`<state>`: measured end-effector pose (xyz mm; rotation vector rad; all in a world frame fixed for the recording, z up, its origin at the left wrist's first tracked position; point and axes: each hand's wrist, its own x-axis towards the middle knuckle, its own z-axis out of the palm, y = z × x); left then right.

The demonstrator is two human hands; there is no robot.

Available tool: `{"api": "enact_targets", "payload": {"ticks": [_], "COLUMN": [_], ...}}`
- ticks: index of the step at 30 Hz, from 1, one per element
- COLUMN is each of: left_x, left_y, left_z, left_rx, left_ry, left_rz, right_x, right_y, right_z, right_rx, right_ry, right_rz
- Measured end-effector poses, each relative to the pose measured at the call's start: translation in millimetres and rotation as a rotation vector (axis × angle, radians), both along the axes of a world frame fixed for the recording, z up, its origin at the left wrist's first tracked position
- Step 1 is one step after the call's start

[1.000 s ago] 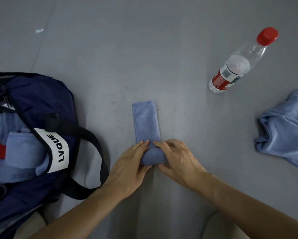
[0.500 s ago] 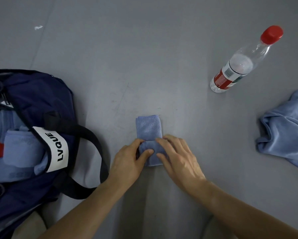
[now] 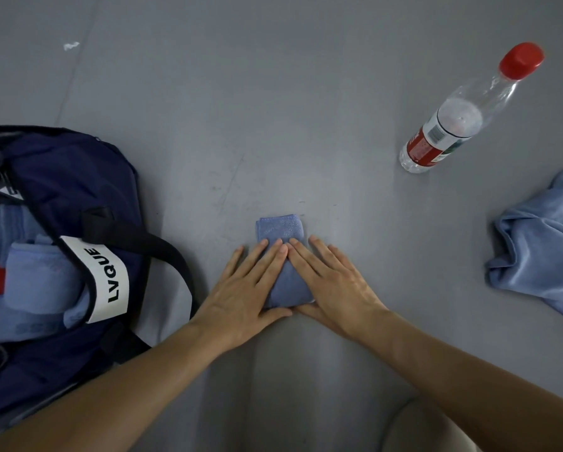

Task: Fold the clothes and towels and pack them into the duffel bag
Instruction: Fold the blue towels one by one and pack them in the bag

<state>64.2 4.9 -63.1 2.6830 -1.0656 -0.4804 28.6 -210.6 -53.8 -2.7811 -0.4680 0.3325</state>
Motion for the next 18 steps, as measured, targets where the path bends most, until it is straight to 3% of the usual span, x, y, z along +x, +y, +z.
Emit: {"api": "enact_targets", "payload": {"ticks": [5, 9, 14, 18], "left_x": [-12, -12, 12, 32], "left_y": [0, 2, 2, -8], "left_z": [9, 23, 32, 29], "left_rx": [-0.242, -0.267, -0.263, -0.244], "left_ry": [-0.061, 0.192, 0.435, 0.475], "left_rz": [0.12, 0.313, 0.354, 0.477], "right_x": [-6, -11, 4, 38], "right_y": [-2, -7, -9, -8], "right_z": [7, 16, 14, 14], "right_rx": [0.194, 0.414, 0.376, 0.472], "right_ry": [0.034, 0.109, 0.302, 0.385], "right_rz": [-0.088, -0.202, -0.379, -0.43]}}
